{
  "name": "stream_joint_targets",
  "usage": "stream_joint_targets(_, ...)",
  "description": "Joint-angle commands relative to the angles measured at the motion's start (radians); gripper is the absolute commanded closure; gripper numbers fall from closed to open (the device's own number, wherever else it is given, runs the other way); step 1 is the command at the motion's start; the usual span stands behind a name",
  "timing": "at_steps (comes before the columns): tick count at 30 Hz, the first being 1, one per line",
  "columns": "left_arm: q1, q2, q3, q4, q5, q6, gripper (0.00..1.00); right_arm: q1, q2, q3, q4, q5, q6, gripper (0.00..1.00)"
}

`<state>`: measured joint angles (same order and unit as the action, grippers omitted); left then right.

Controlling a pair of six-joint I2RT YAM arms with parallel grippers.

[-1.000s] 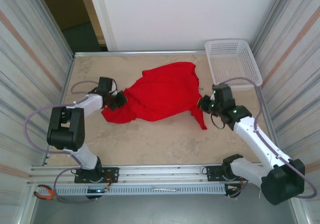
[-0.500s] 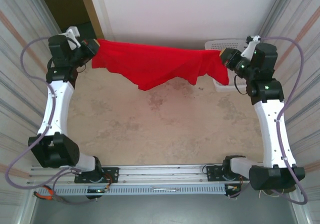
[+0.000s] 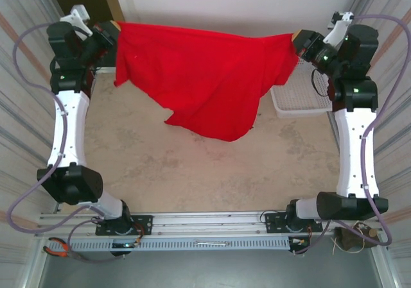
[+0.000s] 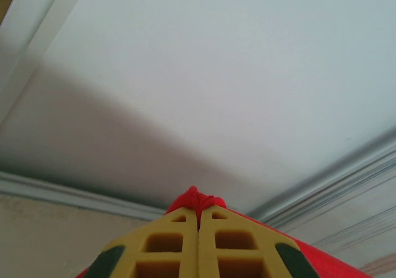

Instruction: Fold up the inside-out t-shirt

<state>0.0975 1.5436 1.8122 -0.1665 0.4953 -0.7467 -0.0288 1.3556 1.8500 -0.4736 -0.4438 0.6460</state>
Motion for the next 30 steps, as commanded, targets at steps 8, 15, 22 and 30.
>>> stream_joint_targets(8, -0.026, -0.19, 0.005, 0.073, 0.048, -0.072, 1.0, -0.015, -0.123, 0.133, 0.099, -0.005, 0.045, 1.0)
stream_joint_targets(15, -0.067, -0.3, -0.079, -0.01, 0.029, -0.091, 1.0, -0.014, -0.05, 0.324, 0.051, 0.023, 0.021, 1.0)
stream_joint_targets(22, -0.069, -0.31, -0.352, -0.041, -0.057, -0.145, 1.0, 0.028, 0.249, 0.433, 0.011, -0.025, 0.023, 1.0)
stream_joint_targets(30, -0.071, -0.138, -0.666, 0.05, -0.117, -0.098, 1.0, 0.17, 0.735, 0.656, -0.16, 0.065, -0.089, 1.0)
